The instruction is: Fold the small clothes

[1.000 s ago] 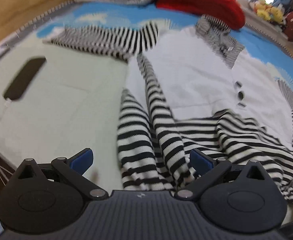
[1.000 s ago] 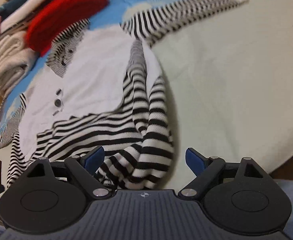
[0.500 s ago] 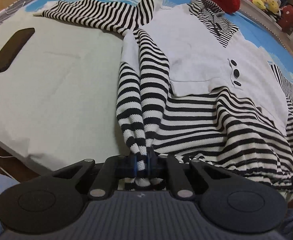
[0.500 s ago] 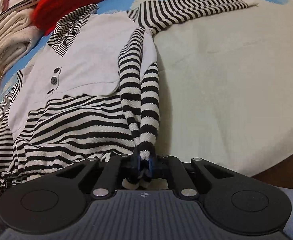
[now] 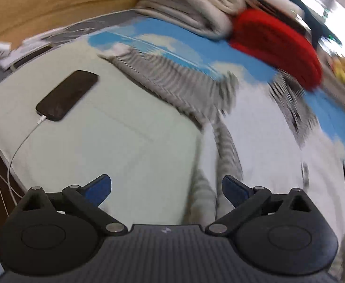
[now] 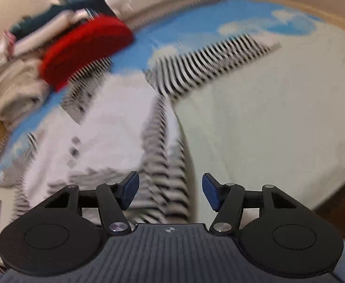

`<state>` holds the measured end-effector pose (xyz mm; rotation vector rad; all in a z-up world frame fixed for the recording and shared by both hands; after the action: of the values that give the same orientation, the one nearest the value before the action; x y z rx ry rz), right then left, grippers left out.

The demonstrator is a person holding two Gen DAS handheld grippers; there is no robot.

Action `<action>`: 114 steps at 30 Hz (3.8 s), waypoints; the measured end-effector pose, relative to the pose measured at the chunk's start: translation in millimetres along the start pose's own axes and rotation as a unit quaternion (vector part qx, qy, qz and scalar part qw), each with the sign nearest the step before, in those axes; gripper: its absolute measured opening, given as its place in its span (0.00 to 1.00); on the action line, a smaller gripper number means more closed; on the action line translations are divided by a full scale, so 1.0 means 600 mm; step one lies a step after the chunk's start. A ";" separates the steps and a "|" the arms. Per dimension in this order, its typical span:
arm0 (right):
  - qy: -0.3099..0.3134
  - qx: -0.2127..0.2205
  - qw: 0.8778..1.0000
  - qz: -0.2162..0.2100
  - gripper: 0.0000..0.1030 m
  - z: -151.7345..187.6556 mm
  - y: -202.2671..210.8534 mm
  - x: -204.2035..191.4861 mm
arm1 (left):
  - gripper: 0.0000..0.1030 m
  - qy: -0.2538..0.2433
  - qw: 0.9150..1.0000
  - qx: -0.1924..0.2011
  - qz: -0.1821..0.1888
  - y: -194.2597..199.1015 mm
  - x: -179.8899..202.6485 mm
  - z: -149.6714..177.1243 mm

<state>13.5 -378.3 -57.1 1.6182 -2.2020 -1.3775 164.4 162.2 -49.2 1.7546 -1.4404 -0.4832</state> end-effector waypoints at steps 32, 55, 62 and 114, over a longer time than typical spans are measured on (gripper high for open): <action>0.046 0.014 0.999 -0.016 0.66 -0.156 -0.305 -0.179 | 0.04 0.213 0.971 0.093 -0.058 -0.362 -0.104 -0.388; 0.009 0.019 0.997 -0.079 0.66 -0.204 -0.258 -0.152 | 1.00 -0.195 0.973 0.068 0.100 -0.149 0.287 -0.090; -0.006 -0.002 0.995 -0.102 0.34 -0.213 -0.329 -0.179 | 1.00 -0.118 0.991 0.034 0.059 -0.231 0.221 -0.135; 0.081 0.027 0.995 -0.045 0.83 -0.054 -0.191 -0.152 | 1.00 -0.204 0.976 0.021 0.072 -0.141 0.343 0.049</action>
<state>153.7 -329.7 -78.7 1.7985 -2.1149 -1.1683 254.6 -38.7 -93.5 1.6292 -1.8602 -0.7725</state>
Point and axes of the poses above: each gripper's, at about its wrist camera, not at the fingertips, and y roughly against the way its jaws point, x to its right, z to its underside, the point moved 4 cm from there along -y, roughly the way its jaws point, and after that the axes turned 1 degree about y, right-handed, at the moved point
